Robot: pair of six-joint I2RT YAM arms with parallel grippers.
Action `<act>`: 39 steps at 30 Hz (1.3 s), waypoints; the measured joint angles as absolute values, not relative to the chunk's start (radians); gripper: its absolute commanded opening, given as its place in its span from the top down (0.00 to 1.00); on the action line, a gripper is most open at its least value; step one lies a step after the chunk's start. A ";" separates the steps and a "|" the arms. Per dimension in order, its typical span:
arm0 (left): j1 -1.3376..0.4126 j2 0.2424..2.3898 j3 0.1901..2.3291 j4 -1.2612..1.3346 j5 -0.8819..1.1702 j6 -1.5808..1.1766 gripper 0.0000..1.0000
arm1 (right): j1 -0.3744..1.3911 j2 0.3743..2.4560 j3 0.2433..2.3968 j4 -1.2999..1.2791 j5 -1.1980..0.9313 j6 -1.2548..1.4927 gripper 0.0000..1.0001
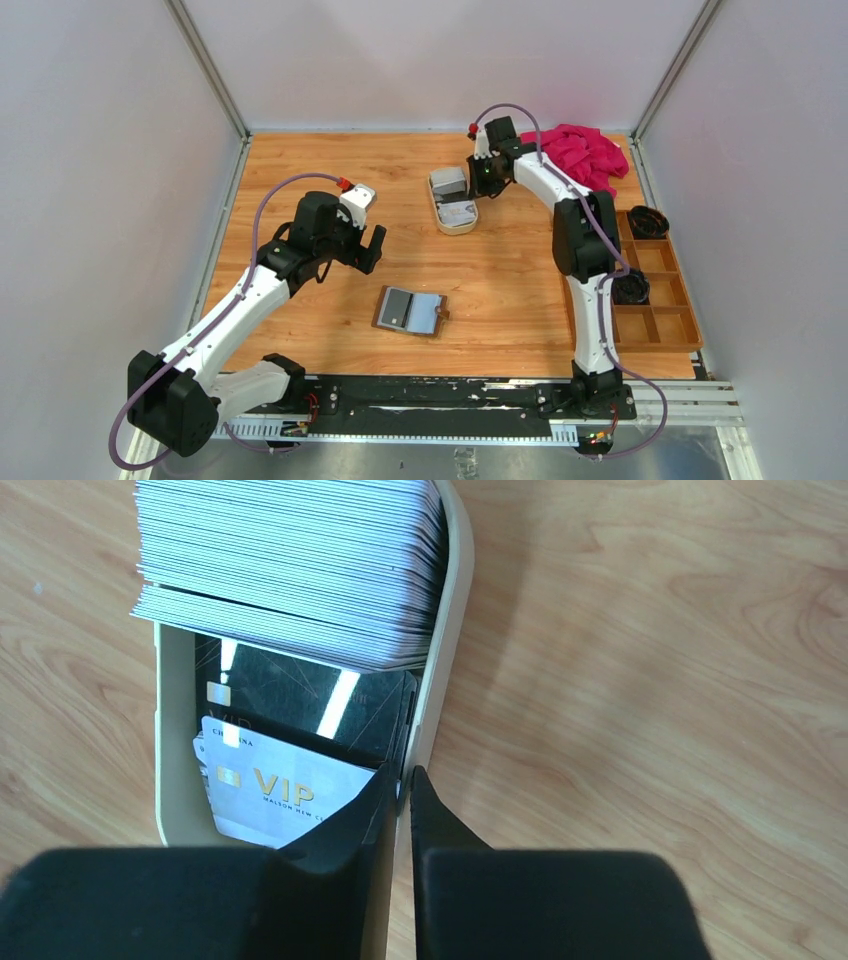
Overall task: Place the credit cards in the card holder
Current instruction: Move the storage box to the center of the board.
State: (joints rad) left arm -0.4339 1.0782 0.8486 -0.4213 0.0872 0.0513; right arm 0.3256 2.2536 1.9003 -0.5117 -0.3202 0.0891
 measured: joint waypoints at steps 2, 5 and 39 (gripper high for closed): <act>-0.434 1.078 0.849 -0.421 0.090 0.051 0.02 | 0.320 2.232 1.869 -0.512 -0.321 0.050 0.98; -0.434 1.078 0.849 -0.421 0.098 0.051 0.02 | 0.312 2.199 1.825 -0.526 -0.324 -0.037 1.00; -0.586 1.151 0.714 -0.033 0.196 -0.358 0.07 | 0.274 1.693 1.522 -0.777 -0.578 -0.673 0.31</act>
